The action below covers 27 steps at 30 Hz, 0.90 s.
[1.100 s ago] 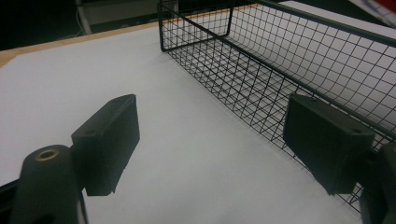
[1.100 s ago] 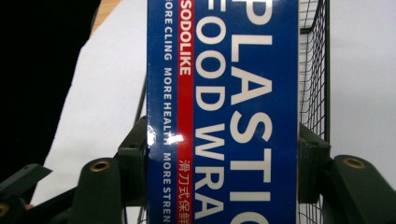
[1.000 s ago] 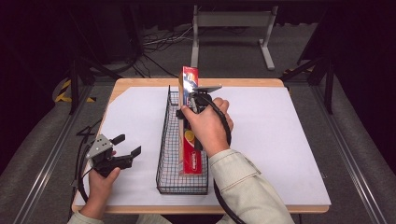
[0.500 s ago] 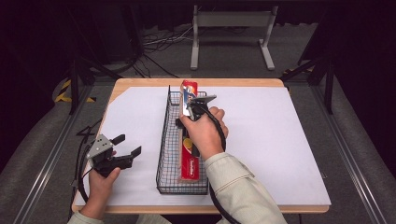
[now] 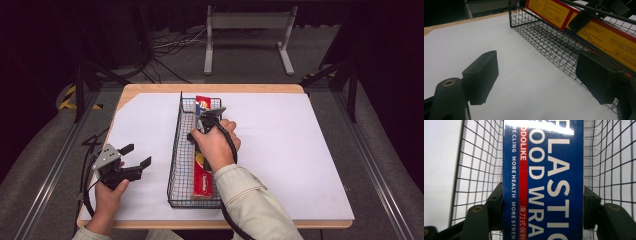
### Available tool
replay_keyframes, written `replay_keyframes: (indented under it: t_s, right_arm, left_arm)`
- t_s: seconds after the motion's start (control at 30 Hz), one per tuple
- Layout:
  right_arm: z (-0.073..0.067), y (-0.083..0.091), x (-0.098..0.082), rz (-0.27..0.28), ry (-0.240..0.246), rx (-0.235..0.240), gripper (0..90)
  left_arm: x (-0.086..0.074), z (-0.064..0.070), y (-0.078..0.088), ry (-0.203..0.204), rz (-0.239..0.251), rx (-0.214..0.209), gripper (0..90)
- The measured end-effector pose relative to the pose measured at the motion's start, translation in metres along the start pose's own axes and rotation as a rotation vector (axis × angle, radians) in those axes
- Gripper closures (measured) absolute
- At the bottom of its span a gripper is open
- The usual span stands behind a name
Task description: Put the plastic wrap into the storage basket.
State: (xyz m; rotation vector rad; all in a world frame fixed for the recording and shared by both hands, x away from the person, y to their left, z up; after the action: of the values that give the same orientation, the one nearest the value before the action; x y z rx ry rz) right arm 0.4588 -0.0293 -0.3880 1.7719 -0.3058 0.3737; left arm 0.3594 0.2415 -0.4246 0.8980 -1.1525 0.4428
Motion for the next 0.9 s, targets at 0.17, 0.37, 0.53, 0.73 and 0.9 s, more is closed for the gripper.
replay_keyframes:
  t_s: [0.17, 0.37, 0.53, 0.73, 0.9]
  right_arm:
    - [-0.001, -0.006, -0.002, -0.005, 0.018, -0.032, 39.1]
    - [-0.005, -0.011, -0.003, -0.028, 0.031, -0.047, 39.0]
    - [-0.005, -0.016, -0.005, -0.059, 0.019, -0.057, 38.9]
    - [-0.003, -0.021, -0.004, -0.074, 0.022, -0.064, 38.3]
    - [-0.004, -0.02, -0.003, -0.075, 0.042, -0.045, 33.5]
  left_arm:
    - [0.0, 0.0, 0.0, -0.001, -0.002, -0.001, 19.2]
    - [0.0, 0.0, 0.0, 0.0, -0.002, -0.001, 19.2]
    - [0.0, 0.0, -0.001, -0.002, -0.006, -0.002, 19.2]
    - [0.0, 0.0, -0.001, -0.001, -0.006, -0.003, 19.2]
    - [0.0, 0.0, 0.0, -0.001, -0.004, -0.004, 19.1]
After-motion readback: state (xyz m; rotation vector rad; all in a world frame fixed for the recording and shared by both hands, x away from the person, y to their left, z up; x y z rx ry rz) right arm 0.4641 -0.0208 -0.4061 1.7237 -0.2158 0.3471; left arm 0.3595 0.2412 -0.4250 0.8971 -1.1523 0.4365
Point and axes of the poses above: each handheld gripper's, and its own axes: y roughly backward along the jaws, x roughly out of its top, z roughly to its right, the point moved 1 cm from there along -y, roughly forward along the jaws, and after that the axes turned 4 degrees about y, right-handed, at the moved point
